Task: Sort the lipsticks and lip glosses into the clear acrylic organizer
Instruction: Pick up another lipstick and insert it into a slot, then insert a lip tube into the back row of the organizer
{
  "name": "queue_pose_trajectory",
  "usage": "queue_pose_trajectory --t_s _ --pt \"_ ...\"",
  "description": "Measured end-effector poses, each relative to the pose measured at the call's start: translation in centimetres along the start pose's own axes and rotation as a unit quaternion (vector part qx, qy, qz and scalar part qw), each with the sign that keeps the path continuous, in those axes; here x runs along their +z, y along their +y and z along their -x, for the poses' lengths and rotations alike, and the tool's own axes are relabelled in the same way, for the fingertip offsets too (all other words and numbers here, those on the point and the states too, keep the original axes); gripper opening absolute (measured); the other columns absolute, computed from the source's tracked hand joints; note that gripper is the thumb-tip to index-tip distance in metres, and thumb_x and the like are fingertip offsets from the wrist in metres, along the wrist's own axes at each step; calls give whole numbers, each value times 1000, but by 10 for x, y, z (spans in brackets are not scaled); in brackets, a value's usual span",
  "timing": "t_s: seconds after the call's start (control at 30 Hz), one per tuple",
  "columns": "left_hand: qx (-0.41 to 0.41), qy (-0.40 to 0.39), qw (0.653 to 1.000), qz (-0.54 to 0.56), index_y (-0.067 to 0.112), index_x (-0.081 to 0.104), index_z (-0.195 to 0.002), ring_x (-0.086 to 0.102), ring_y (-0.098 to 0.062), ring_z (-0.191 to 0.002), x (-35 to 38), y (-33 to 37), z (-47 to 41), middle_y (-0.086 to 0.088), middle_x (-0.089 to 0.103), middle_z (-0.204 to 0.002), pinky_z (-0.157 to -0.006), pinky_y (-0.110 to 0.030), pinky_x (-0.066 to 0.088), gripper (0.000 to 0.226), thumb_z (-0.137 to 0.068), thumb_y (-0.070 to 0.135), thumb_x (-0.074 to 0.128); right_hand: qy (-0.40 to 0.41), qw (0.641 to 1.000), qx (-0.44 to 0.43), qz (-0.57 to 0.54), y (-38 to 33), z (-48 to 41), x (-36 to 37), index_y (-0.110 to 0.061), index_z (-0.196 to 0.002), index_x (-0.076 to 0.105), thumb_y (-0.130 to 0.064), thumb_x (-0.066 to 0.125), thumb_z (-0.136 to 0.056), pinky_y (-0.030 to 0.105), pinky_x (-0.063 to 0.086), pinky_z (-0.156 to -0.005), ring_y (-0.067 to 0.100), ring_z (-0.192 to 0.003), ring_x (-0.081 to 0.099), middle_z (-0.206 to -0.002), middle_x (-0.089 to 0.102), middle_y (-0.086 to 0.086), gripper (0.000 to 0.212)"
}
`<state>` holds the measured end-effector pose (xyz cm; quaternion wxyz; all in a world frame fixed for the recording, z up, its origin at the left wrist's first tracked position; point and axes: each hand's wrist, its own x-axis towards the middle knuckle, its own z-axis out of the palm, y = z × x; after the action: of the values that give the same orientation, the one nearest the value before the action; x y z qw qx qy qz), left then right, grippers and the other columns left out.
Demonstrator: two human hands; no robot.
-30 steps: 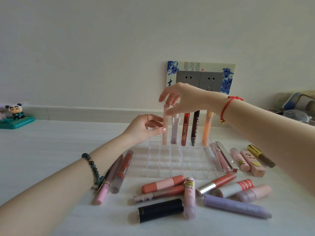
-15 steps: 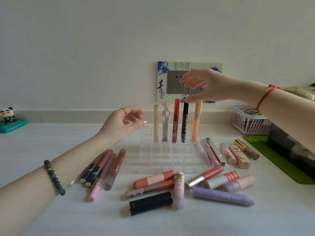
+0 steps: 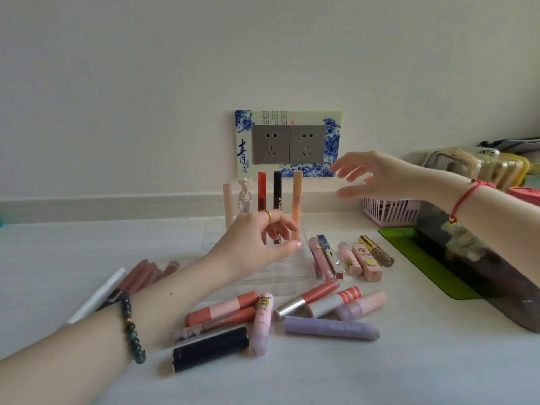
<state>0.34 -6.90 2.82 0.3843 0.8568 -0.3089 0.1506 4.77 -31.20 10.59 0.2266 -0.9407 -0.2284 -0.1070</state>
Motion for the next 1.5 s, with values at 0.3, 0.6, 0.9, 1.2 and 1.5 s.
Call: queue_pose_trajectory --t_s 0.3,0.6,0.9,1.2,1.5 --pt "6 -63 994 -91 29 58 -108 51 -9 -105 57 18 -25 10 62 -107 -93 -25 37 31 -78 32 66 -23 998 39 32 38 5 36 -27 -116 51 -33 64 -81 22 43 -82 12 -99 53 -111 55 -3 38" --pt "20 -64 948 -311 28 50 -117 41 -20 -114 84 11 -40 3 54 -120 -98 -32 23 46 -76 46 60 -70 994 69 52 59 -7 76 -22 -124 49 -33 52 -89 33 41 -97 19 -112 51 -126 52 5 37" --pt "-11 -80 937 -339 25 54 -112 42 -22 -115 90 9 -44 1 55 -117 -99 -35 24 46 -74 52 59 -100 990 81 58 67 -12 100 -21 -124 50 -25 42 -92 31 36 -99 23 -117 48 -129 51 7 33" --pt "-10 -77 945 -318 26 58 -106 44 -23 -112 90 11 -43 0 58 -112 -98 -35 22 40 -74 50 60 -109 987 115 34 63 -15 106 -20 -119 52 -32 39 -89 34 39 -95 25 -111 50 -125 53 9 33" --pt "42 -67 945 -317 22 58 -105 45 -23 -109 91 15 -40 0 59 -110 -99 -35 23 44 -73 53 61 -6 995 96 -15 62 -6 94 -16 -106 56 -34 52 -89 35 44 -92 19 -103 55 -110 60 3 26"
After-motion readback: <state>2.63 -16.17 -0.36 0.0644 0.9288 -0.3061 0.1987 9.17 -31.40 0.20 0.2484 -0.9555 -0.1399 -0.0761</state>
